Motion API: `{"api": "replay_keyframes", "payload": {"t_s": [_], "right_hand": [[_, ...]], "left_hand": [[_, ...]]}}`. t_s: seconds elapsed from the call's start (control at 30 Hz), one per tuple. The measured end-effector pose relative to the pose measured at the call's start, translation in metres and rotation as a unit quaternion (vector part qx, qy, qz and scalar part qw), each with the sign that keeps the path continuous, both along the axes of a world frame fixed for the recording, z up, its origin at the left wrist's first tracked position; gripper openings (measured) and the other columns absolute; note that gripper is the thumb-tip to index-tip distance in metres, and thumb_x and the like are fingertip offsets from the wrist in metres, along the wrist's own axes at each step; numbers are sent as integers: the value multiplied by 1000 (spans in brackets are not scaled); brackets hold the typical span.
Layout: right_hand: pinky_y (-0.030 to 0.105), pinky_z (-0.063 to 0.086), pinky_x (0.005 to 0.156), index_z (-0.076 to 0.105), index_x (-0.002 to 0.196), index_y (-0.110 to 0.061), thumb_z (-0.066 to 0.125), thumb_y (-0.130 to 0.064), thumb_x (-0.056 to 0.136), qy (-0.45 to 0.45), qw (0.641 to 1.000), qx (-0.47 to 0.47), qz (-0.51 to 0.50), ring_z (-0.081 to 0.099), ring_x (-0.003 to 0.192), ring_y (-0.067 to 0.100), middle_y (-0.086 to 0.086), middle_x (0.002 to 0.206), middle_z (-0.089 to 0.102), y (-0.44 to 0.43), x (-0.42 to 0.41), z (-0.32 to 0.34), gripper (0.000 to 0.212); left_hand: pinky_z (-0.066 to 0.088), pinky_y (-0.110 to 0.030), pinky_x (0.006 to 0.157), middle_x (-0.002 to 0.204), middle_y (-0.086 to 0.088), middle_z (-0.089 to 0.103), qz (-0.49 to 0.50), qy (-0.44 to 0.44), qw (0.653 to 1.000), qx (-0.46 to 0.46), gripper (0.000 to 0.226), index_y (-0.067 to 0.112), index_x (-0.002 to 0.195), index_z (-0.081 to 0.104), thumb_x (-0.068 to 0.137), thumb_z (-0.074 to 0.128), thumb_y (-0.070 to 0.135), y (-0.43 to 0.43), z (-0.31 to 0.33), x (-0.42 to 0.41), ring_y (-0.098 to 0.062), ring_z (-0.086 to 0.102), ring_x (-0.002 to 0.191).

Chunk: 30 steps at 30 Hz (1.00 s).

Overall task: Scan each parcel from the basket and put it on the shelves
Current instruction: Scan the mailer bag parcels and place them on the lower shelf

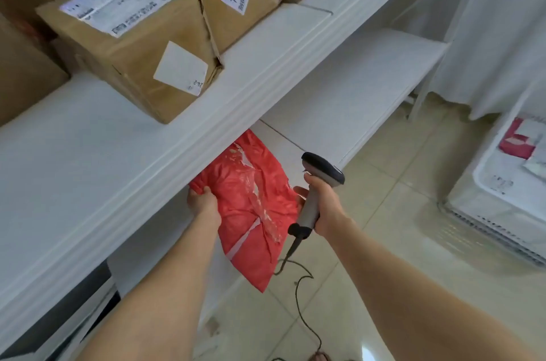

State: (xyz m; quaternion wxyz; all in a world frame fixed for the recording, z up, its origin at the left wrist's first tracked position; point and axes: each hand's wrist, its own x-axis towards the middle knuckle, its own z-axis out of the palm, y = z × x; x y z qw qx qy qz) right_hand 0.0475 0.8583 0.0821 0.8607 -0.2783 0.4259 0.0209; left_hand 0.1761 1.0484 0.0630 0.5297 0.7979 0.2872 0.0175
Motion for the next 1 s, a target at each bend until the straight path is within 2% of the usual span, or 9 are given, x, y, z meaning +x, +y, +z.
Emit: {"api": "replay_keyframes", "payload": {"t_s": [0.07, 0.13, 0.23, 0.3, 0.4, 0.53, 0.6, 0.7, 1.0], "right_hand": [[26, 49, 51, 63, 95, -16, 68, -20, 88, 2, 1000, -7, 10, 61, 54, 21, 11, 78, 70, 9, 8, -22, 10], [26, 48, 53, 64, 92, -15, 68, -19, 87, -6, 1000, -14, 19, 60, 57, 21, 13, 84, 69, 18, 14, -46, 8], [30, 51, 61, 68, 91, -12, 69, -14, 84, -23, 999, -14, 19, 62, 61, 22, 9, 80, 68, 32, 22, -76, 7], [28, 51, 60, 70, 97, -11, 69, -13, 85, -29, 999, -13, 18, 62, 59, 18, 6, 76, 67, 41, 27, -94, 12], [24, 50, 51, 68, 94, -10, 70, -16, 86, -16, 999, -15, 30, 59, 52, 16, 5, 68, 63, 52, 32, -114, 11], [25, 49, 50, 66, 88, -9, 72, -17, 84, -12, 999, -23, 38, 57, 51, 18, 7, 68, 61, 58, 40, -131, 11], [24, 48, 49, 66, 86, -8, 72, -17, 83, -14, 999, -28, 44, 57, 51, 18, 8, 69, 61, 59, 44, -138, 11], [24, 48, 51, 67, 87, -8, 72, -21, 84, -12, 998, -36, 55, 57, 53, 18, 7, 71, 63, 59, 51, -146, 14], [27, 50, 57, 68, 82, -11, 72, -22, 84, -35, 994, -23, 106, 59, 58, 19, 7, 75, 66, 93, 88, -145, 12]], "left_hand": [[40, -27, 94, 133, -21, 54, 12, -3, 999, 35, 34, -5, 129, 51, 97, 43, 1, 16, -20, 11, -33, 54, 120], [36, -30, 102, 140, -23, 47, 16, 11, 997, 75, 43, -5, 138, 41, 98, 47, 6, 34, -42, 21, -34, 48, 127], [32, -42, 109, 149, -28, 28, -4, 127, 975, 180, 71, 4, 151, 16, 95, 56, 18, 55, -68, 28, -39, 37, 135], [35, -49, 107, 149, -27, 26, -65, 163, 946, 273, 83, 11, 152, 15, 88, 66, 24, 55, -81, 17, -40, 35, 135], [32, -49, 109, 152, -14, 24, -243, 114, 888, 373, 92, 27, 151, 17, 80, 72, 40, 36, -105, -10, -32, 27, 139], [17, -65, 109, 159, -4, 2, -425, 149, 768, 455, 95, 44, 150, 7, 77, 66, 58, 7, -134, -33, -32, 2, 146], [12, -71, 107, 160, -3, -8, -459, 180, 736, 464, 93, 46, 149, 7, 77, 65, 59, 6, -147, -33, -31, -9, 146], [12, -72, 106, 160, -1, -12, -458, 218, 737, 446, 92, 45, 149, 10, 78, 66, 55, 10, -157, -22, -31, -14, 146], [17, -74, 105, 160, 1, -12, -406, 263, 764, 427, 92, 39, 151, 13, 79, 71, 47, 76, -148, 23, -34, -11, 146]]}}
